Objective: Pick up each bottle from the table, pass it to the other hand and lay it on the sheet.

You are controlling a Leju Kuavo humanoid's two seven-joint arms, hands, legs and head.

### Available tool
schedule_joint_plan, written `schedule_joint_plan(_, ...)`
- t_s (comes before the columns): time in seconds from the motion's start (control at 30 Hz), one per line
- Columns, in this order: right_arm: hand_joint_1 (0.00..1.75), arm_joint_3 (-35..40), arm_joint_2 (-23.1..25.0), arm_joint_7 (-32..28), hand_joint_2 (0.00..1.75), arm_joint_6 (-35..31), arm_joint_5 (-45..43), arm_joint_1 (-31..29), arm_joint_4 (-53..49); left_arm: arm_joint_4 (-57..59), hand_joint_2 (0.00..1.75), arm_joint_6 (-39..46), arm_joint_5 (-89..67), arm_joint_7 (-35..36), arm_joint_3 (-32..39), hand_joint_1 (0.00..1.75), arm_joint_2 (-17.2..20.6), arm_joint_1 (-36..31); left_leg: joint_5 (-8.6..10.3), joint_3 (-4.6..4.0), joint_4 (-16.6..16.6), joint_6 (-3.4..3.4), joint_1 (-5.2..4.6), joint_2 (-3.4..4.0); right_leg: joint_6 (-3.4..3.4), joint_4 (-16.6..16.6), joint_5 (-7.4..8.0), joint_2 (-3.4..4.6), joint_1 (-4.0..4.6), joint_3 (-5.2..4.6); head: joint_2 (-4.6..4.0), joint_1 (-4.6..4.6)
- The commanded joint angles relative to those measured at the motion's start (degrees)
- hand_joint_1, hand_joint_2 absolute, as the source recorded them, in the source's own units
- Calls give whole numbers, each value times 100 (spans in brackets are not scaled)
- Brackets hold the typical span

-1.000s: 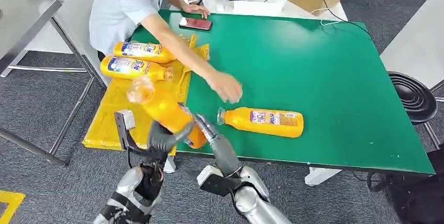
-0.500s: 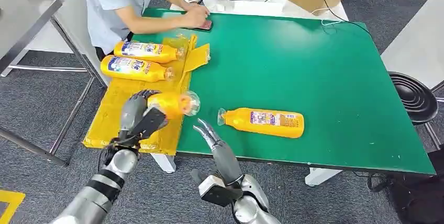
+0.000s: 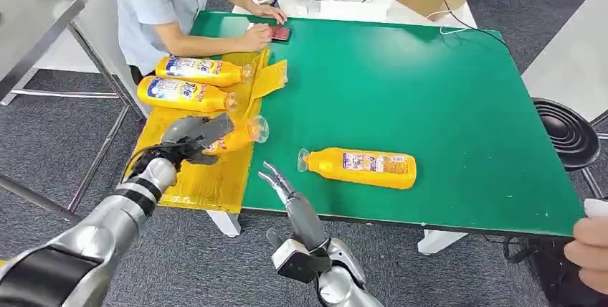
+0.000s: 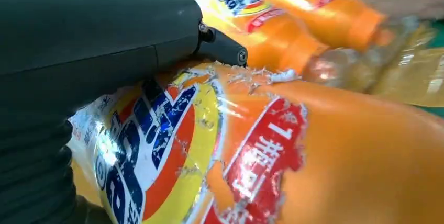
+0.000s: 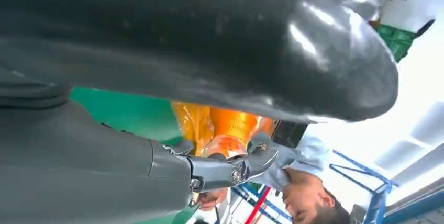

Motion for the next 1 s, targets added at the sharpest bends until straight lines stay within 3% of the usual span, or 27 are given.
schedule_joint_plan(0.03,0,241,-22,-27,0,15,-100,-368,622,1299,175,-220,-132,203,42,122,-3,-478,-6,25,-7,-4,0,16,-7,-6,-2,9,2,20,0,0)
schedule_joint_plan(0.07,0,237,-26,-23,0,9,-115,-375,651,1284,175,-141,-219,214,-27,98,-9,-433,-11,41,-6,-6,3,22,-12,-8,-5,11,6,37,0,0)
schedule_joint_plan(0.1,0,229,-25,-27,0,-30,-111,-379,671,1284,175,-101,-293,229,-80,52,-10,-412,-7,33,-8,-5,1,18,-9,-8,-3,8,3,29,0,2)
schedule_joint_plan(0.4,0,232,-33,-25,0,-32,-107,-384,693,1286,175,-50,-462,266,-227,51,-29,-393,-10,33,-3,-5,4,7,-9,-5,-10,-5,7,31,0,2)
schedule_joint_plan(0.43,0,227,-34,-20,0,-40,-105,-385,704,1279,175,28,-622,297,-366,42,-18,-386,-6,24,-4,-3,3,4,-6,-5,-5,-2,5,21,0,4)
schedule_joint_plan(0.5,0,212,12,-8,0,-112,-69,-339,748,1251,175,104,-854,284,-541,7,-53,-314,-9,34,-5,-3,1,8,-7,-4,-8,1,3,31,0,2)
schedule_joint_plan(0.63,0,192,27,12,0,-109,-12,-306,847,1178,175,101,-847,93,-454,0,-90,-183,-9,41,-8,-6,3,7,-10,-10,-8,-3,5,40,0,2)
schedule_joint_plan(0.73,0,129,25,-9,0,-138,15,-291,921,1004,175,95,-394,-392,13,0,-153,-55,-7,40,-12,-6,1,6,-10,-11,-7,-3,3,38,0,0)
schedule_joint_plan(0.83,0,100,-48,-50,0,-168,16,-303,980,562,175,-207,578,-1442,768,0,-276,195,-6,36,-11,-5,0,1,-9,-12,-7,-6,2,36,0,2)
schedule_joint_plan(0.9,0,103,-65,-92,0,-166,-9,-301,1038,119,175,-458,930,-1969,898,0,-229,408,-9,41,-12,-4,1,2,-8,-14,-8,-5,3,41,0,0)
schedule_joint_plan(1.0,0,57,-68,-148,0,-170,1,-262,1055,-650,175,-490,1325,-2206,944,0,-195,700,-8,34,-9,-3,1,0,-7,-12,-8,-6,2,35,0,2)
